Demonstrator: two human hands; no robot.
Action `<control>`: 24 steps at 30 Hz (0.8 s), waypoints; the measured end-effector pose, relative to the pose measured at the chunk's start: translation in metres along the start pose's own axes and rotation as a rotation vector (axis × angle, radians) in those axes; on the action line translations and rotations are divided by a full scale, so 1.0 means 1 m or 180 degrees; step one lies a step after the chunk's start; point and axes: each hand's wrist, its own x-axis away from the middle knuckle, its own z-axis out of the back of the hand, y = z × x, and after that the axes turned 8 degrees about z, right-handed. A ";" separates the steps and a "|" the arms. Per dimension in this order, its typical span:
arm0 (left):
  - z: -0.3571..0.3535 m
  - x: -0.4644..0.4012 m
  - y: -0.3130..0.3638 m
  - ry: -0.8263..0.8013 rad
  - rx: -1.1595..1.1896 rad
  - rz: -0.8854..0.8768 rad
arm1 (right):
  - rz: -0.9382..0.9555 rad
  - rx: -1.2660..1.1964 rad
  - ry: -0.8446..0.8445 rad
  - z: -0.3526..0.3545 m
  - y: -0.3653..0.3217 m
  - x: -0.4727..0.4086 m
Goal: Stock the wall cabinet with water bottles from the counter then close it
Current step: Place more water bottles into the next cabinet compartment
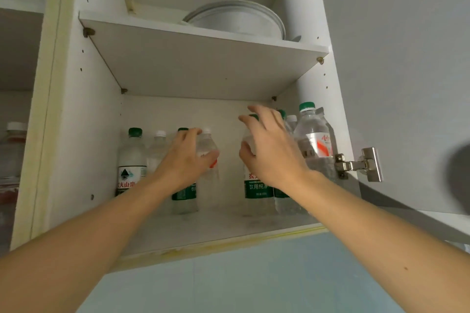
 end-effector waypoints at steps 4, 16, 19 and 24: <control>-0.021 0.009 0.038 -0.0394 0.0347 -0.0062 | -0.0539 0.0006 0.0345 0.033 0.019 0.028; -0.076 0.003 0.079 -0.0967 0.0970 0.0694 | -0.0812 0.0234 -0.0398 0.010 0.041 0.099; -0.081 0.003 0.079 -0.1010 0.1402 0.0812 | -0.0858 0.0027 -0.0197 0.006 0.042 0.102; -0.083 0.002 0.080 -0.1299 0.2349 0.1275 | -0.0941 -0.0318 0.0060 0.000 0.046 0.105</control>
